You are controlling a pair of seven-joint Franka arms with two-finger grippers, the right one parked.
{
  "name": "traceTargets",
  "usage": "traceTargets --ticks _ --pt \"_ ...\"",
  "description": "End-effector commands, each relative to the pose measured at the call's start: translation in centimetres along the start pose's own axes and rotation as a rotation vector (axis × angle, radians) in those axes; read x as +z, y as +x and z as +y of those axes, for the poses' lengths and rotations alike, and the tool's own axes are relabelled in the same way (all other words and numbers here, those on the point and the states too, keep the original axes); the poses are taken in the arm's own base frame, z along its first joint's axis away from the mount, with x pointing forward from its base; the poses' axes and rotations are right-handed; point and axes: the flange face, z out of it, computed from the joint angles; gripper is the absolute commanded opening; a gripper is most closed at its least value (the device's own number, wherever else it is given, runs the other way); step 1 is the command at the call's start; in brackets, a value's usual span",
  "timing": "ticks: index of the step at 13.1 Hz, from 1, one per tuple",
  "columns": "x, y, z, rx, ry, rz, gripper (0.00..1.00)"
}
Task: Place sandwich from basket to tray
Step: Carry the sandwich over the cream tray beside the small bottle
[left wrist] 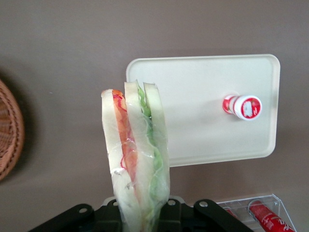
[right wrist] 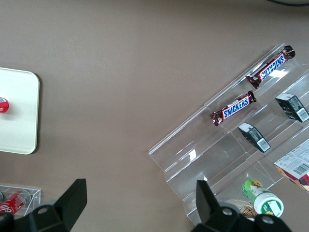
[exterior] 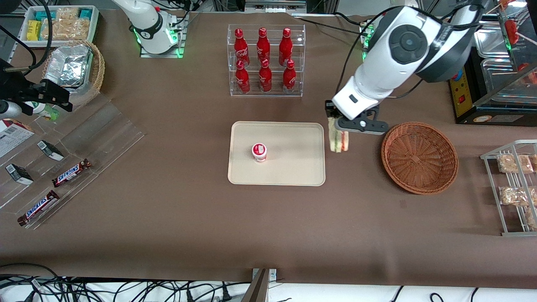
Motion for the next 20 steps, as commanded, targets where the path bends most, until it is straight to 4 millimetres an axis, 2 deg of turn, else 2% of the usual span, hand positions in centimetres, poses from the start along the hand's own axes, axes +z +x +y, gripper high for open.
traceTargets --ticks 1,6,8,11,14,20 --pt "1.7 0.4 1.4 0.024 -0.041 -0.026 0.09" --pt "8.8 1.1 4.0 0.022 -0.042 -0.065 0.10" --pt "13.2 0.8 5.7 0.012 0.013 -0.046 0.10" --pt "18.5 1.0 6.6 0.005 0.073 -0.023 0.10" --pt "22.0 0.7 7.3 0.026 0.099 -0.011 0.10" --pt "26.8 0.6 7.4 0.027 0.155 0.026 0.14"
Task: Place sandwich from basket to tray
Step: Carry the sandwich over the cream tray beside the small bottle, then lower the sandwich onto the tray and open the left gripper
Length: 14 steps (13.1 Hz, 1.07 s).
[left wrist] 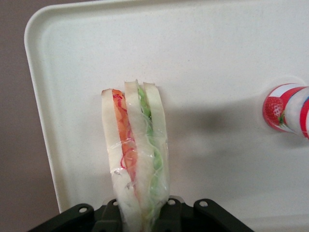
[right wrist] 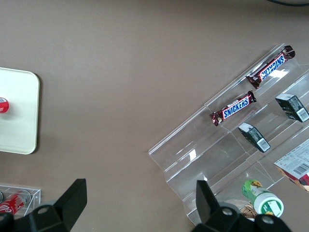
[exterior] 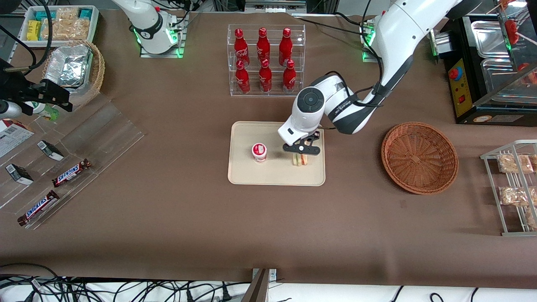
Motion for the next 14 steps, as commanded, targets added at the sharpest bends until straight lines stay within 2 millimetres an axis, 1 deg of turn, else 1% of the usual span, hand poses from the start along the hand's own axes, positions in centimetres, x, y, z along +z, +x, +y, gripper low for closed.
traceTargets --ticks 1,2,3,4,5,6,7,9,12,13,14 --pt "1.2 0.4 0.5 0.004 0.024 0.030 0.16" --pt "1.4 0.3 0.6 0.007 0.024 0.031 0.17" --pt "1.5 0.3 0.7 0.004 0.015 0.037 0.25" --pt "1.8 0.1 1.0 0.006 0.013 0.033 0.44" --pt "1.8 0.2 1.0 0.005 0.014 0.033 0.77" --pt "1.7 0.1 1.0 -0.003 0.014 0.034 1.00" --pt "1.4 0.3 1.0 -0.026 0.011 0.041 1.00" --pt "-0.2 0.9 0.6 -0.056 0.009 0.063 1.00" --pt "-4.1 1.9 -0.3 -0.128 -0.009 0.116 1.00" --pt "-6.1 2.2 -0.7 -0.148 -0.013 0.147 1.00" --pt "-7.6 2.6 -1.4 -0.181 -0.016 0.170 1.00"
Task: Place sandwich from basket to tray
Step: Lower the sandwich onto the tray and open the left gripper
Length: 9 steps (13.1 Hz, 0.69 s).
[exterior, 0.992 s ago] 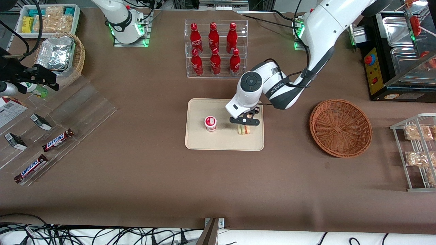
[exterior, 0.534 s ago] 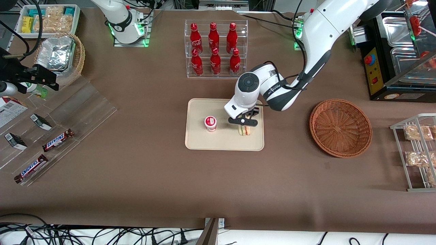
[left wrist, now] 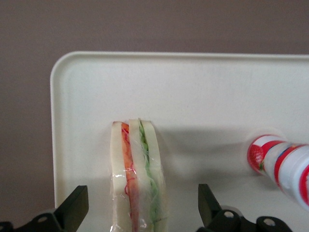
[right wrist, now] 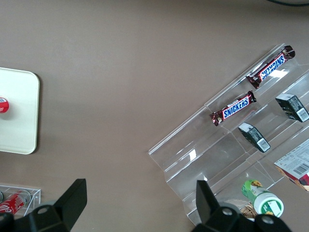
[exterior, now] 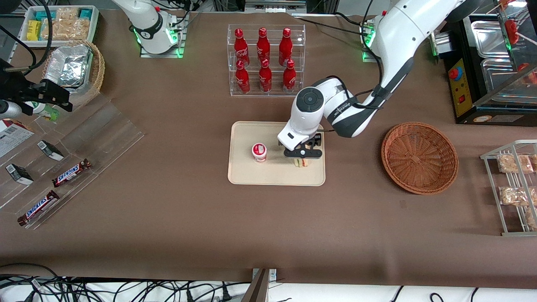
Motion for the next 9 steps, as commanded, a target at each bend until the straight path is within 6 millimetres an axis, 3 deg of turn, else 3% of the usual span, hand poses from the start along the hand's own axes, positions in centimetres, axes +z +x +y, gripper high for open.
traceTargets --ticks 1,6,9 --pt "-5.1 1.1 -1.5 -0.083 0.008 0.068 1.00" --pt "-13.4 3.7 -5.3 -0.214 0.114 0.087 1.00" --pt "-18.8 5.4 -8.8 -0.293 0.141 0.101 1.00"
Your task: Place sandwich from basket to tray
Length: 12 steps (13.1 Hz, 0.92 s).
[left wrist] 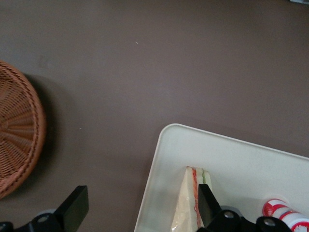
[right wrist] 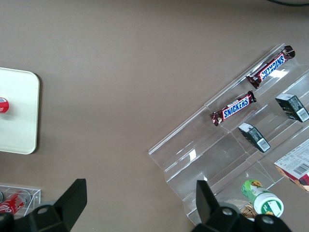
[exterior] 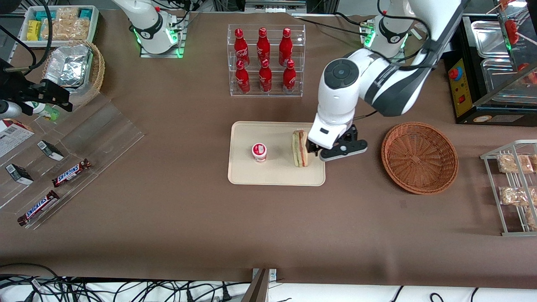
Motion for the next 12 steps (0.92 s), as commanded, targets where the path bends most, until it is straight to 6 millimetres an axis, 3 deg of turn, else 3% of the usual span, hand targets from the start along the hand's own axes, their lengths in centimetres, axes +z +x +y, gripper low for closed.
traceTargets --ticks 1,10,12 --pt "-4.3 2.0 -3.2 -0.085 -0.006 -0.021 1.00" --pt "-10.2 6.3 -11.2 -0.016 -0.037 -0.139 1.00" --pt "-12.2 7.7 -15.2 0.002 -0.077 -0.144 1.00"
